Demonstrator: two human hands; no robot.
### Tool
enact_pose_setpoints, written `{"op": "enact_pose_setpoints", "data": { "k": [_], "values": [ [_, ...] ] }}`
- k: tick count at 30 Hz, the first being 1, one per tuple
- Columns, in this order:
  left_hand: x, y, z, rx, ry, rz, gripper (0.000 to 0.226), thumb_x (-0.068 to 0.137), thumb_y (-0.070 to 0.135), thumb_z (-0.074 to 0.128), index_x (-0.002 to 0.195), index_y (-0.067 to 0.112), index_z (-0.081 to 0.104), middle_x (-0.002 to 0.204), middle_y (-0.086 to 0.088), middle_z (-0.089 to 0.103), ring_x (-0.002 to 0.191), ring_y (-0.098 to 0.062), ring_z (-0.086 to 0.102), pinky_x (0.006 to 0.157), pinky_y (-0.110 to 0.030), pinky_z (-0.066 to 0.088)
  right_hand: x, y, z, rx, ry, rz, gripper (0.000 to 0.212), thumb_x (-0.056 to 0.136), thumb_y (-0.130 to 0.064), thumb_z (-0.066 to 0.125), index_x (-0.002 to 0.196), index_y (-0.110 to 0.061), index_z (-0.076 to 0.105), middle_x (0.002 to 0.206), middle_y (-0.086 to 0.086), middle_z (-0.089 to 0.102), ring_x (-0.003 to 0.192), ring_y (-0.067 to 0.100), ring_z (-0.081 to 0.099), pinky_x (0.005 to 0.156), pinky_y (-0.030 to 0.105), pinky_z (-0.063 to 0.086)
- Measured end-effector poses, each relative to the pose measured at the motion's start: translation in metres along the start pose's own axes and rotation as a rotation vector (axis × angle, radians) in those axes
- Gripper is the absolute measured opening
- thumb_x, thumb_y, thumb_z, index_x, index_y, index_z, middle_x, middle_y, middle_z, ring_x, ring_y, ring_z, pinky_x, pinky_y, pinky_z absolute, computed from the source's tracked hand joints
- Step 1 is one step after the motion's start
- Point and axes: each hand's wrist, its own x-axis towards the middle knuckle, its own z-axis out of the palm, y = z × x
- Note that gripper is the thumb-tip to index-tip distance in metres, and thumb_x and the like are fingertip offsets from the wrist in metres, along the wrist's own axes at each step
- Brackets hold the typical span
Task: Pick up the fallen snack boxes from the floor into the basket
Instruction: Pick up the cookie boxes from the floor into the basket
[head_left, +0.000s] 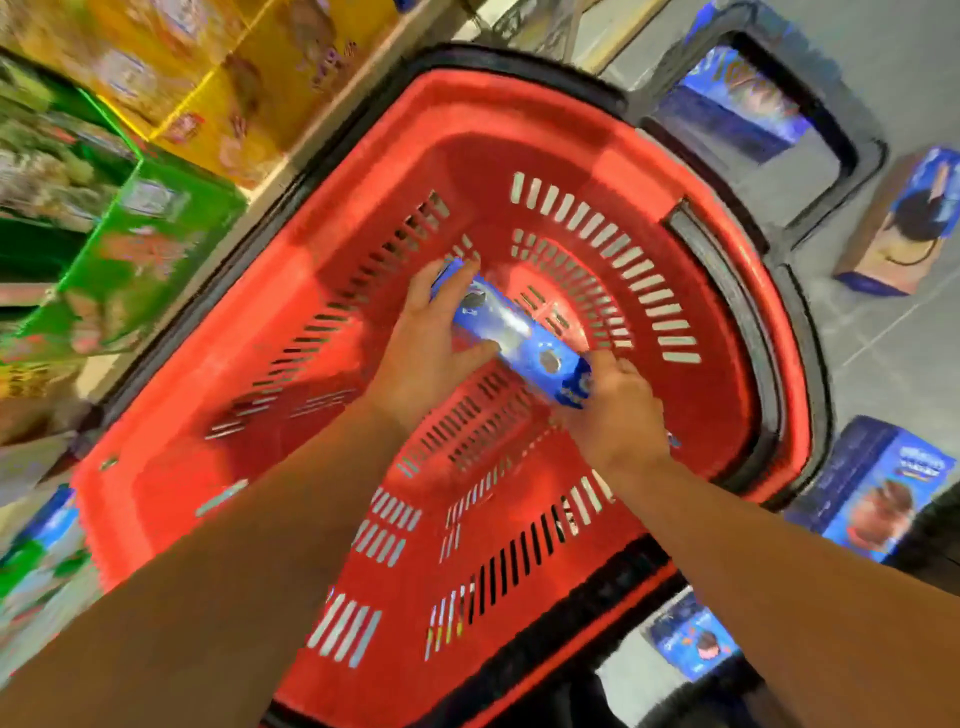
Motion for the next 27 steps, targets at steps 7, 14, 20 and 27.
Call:
{"op": "enact_pose_setpoints", "data": {
  "k": [7, 14, 20, 27],
  "values": [
    [0.062, -0.05, 0.072, -0.062, -0.023, -0.031, 0.083, 0.066, 0.014, 0.079, 0.141, 0.016, 0.044, 0.146, -0.011, 0.035, 0.132, -0.02, 0.04, 0.106, -0.008, 0.026, 0.07, 0.014, 0.056, -0.009, -0.052, 0.177, 0.059, 0.089, -0.026, 0.067, 0.135, -0.002, 0.039, 0.133, 0.019, 0.052, 0.125, 0.035, 0.051, 0.095, 0.039, 0.041],
    [0.109, -0.1, 0.124, 0.028, 0.064, -0.03, 0.083, 0.069, 0.015, 0.082, 0.142, 0.014, 0.043, 0.149, -0.02, 0.031, 0.135, -0.03, 0.037, 0.101, -0.01, 0.019, 0.167, 0.021, 0.105, -0.001, -0.15, 0.296, 0.071, 0.071, -0.038, 0.076, 0.128, -0.007, 0.049, 0.13, 0.012, 0.054, 0.119, 0.029, 0.056, 0.096, 0.036, 0.048],
    [0.091, -0.1, 0.13, 0.032, 0.087, -0.102, 0.077, 0.075, 0.022, 0.077, 0.143, 0.014, 0.041, 0.155, -0.019, 0.023, 0.139, -0.029, 0.033, 0.115, -0.026, 0.025, 0.15, 0.024, 0.093, -0.03, -0.15, 0.174, 0.086, 0.071, -0.043, 0.079, 0.139, -0.01, 0.037, 0.14, 0.014, 0.041, 0.13, 0.03, 0.045, 0.106, 0.036, 0.042],
    [-0.018, -0.014, 0.062, 0.065, 0.011, -0.063, 0.071, 0.081, 0.038, 0.062, 0.141, 0.007, 0.043, 0.146, -0.017, 0.042, 0.138, -0.028, 0.036, 0.115, -0.03, 0.023, 0.011, 0.001, 0.016, -0.297, -0.137, -0.148, 0.066, 0.085, -0.044, 0.062, 0.138, -0.013, 0.039, 0.138, 0.01, 0.043, 0.128, 0.037, 0.043, 0.105, 0.041, 0.037]
  ]
}}
